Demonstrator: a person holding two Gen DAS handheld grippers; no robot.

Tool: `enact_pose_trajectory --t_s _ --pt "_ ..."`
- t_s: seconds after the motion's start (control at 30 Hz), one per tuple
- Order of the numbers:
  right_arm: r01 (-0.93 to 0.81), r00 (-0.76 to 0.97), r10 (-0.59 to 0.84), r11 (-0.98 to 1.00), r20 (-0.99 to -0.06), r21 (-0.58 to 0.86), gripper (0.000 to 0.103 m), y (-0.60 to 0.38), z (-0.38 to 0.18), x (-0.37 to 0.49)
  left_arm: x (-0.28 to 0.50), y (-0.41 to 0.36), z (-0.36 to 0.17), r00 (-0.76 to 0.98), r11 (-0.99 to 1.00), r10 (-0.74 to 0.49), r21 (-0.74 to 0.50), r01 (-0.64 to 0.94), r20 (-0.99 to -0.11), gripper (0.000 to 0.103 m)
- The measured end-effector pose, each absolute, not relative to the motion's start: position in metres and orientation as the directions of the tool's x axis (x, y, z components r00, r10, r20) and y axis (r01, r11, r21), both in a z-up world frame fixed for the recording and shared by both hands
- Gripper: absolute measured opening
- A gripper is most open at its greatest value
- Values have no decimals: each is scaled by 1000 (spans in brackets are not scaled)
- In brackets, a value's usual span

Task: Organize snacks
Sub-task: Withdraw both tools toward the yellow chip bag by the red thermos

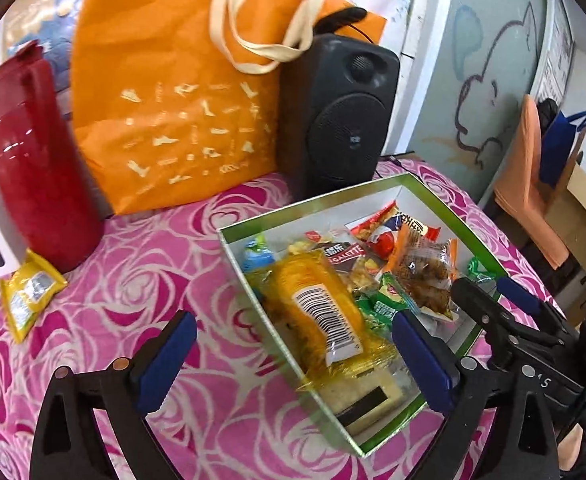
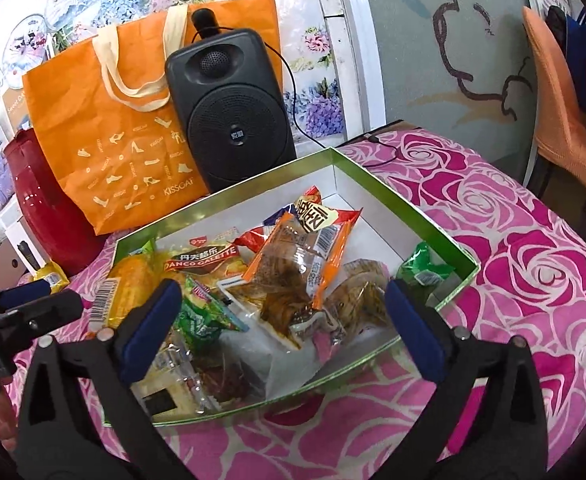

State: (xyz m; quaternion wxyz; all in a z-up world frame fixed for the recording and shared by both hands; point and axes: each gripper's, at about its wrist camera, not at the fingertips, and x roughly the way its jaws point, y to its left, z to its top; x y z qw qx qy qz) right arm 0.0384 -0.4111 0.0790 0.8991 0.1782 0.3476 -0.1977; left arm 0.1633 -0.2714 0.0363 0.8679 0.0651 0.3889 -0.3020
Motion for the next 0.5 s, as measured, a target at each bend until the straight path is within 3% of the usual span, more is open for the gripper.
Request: enact_pose_trajectory --t_s 0.5 --pt "397 694 -159 898 -702 189 102 -358 99 40 156 -201 42 593 883 -403 -127 451 -698 103"
